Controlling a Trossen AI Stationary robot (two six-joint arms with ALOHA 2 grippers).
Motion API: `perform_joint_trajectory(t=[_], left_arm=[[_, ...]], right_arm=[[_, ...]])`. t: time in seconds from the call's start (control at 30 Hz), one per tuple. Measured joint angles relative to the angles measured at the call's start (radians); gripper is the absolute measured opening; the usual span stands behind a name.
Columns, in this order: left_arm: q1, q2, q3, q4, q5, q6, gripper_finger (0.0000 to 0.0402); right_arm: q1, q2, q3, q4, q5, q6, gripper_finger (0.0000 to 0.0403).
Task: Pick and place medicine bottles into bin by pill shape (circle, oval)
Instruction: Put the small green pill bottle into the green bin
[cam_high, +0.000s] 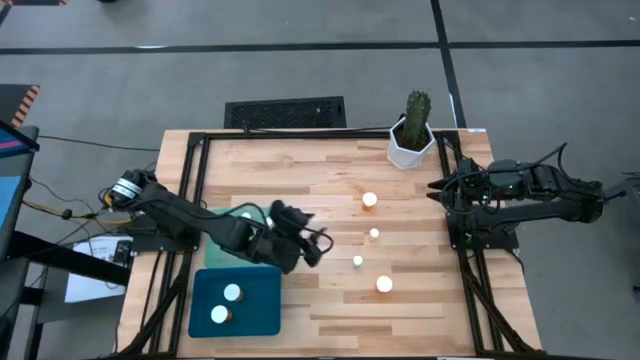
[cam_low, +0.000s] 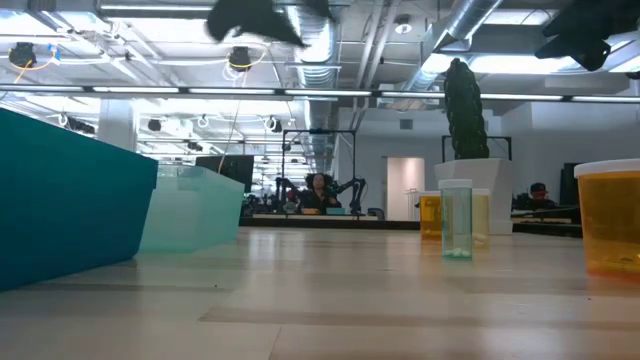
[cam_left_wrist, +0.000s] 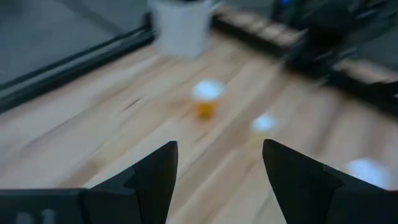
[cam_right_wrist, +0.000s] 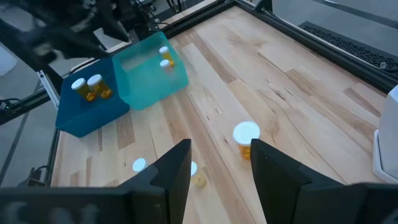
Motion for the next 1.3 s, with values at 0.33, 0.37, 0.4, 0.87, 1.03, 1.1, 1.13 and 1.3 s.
perform_joint_trajectory(t=[0.33, 0.37, 0.4, 0.87, 1.03, 1.1, 1.13, 1.3], left_arm=[[0.05, 0.189, 0.0, 0.49, 0.137, 0.295, 0.0229], [0.052, 0.214, 0.0, 0.531, 0.147, 0.303, 0.0229], [0.052, 0.238, 0.0, 0.568, 0.154, 0.309, 0.0229], [0.032, 0.535, 0.23, 0.587, 0.273, 0.46, 0.0229], [0.025, 0.596, 0.343, 0.41, 0.261, 0.431, 0.0229], [0.024, 0.606, 0.358, 0.38, 0.242, 0.407, 0.0229], [0.024, 0.606, 0.357, 0.357, 0.229, 0.389, 0.0229], [0.022, 0.606, 0.357, 0.262, 0.19, 0.281, 0.0229]], right_arm=[[0.0, 0.0, 0.0, -0.001, -0.002, 0.005, 0.0175], [0.0, 0.0, 0.0, -0.001, -0.002, 0.005, 0.0175], [0.0, 0.0, 0.0, -0.001, -0.002, 0.005, 0.0175], [0.0, 0.0, 0.0, -0.037, -0.002, 0.008, 0.0175], [0.0, 0.0, 0.0, -0.038, -0.002, 0.008, 0.0175], [0.0, 0.0, 0.0, -0.038, -0.002, 0.008, 0.0175], [0.0, 0.0, 0.0, -0.038, -0.002, 0.008, 0.0175], [0.0, 0.0, 0.0, -0.038, -0.002, 0.008, 0.0175]])
